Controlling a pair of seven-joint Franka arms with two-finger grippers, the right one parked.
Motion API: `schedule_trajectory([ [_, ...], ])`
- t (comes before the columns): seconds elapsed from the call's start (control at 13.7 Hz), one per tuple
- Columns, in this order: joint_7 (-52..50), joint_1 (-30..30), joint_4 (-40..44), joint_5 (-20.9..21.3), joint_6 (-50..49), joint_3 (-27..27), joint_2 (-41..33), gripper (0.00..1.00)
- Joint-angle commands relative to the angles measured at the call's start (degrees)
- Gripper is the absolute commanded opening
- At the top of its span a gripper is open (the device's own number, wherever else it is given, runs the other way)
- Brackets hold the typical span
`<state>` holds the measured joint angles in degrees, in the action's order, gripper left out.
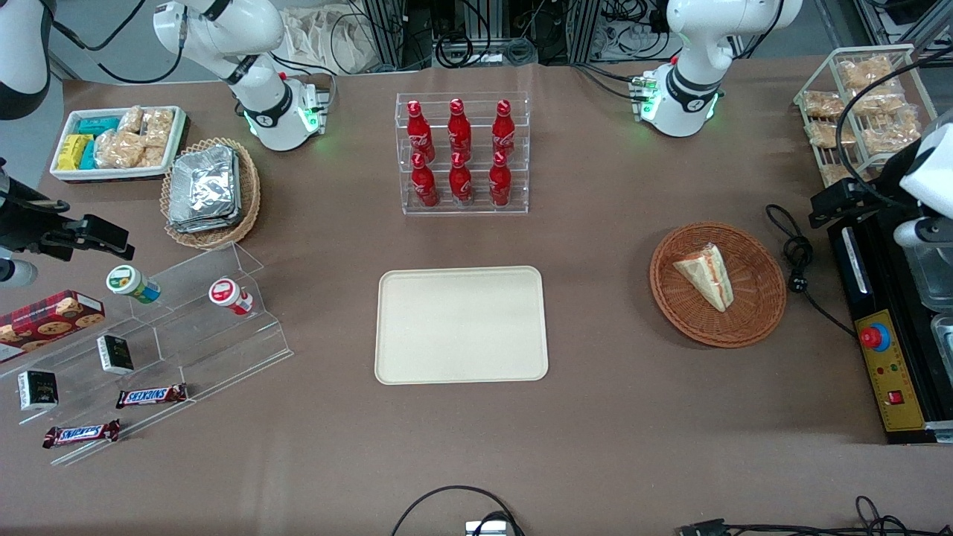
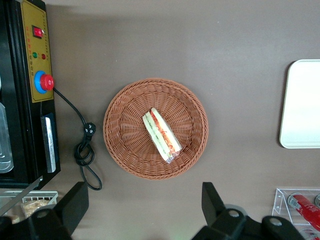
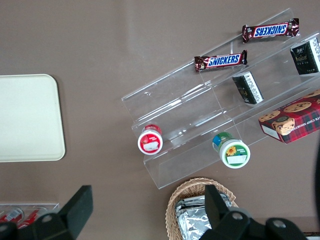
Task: Place sandwich from basket to tray
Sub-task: 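Move the left gripper over the wrapped sandwich in the wicker basket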
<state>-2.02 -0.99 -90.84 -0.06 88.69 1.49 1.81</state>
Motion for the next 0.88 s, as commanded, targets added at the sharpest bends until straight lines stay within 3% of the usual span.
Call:
schedule_trajectory([
  [0.0,-5.5,0.0,-7.2,0.9,6.4,0.0,-1.5,1.0],
  [0.58,-20.8,0.6,-33.7,1.0,28.5,0.4,-8.0,1.0],
  [0.8,-22.9,0.6,-36.9,1.0,32.0,0.4,-8.0,1.0],
])
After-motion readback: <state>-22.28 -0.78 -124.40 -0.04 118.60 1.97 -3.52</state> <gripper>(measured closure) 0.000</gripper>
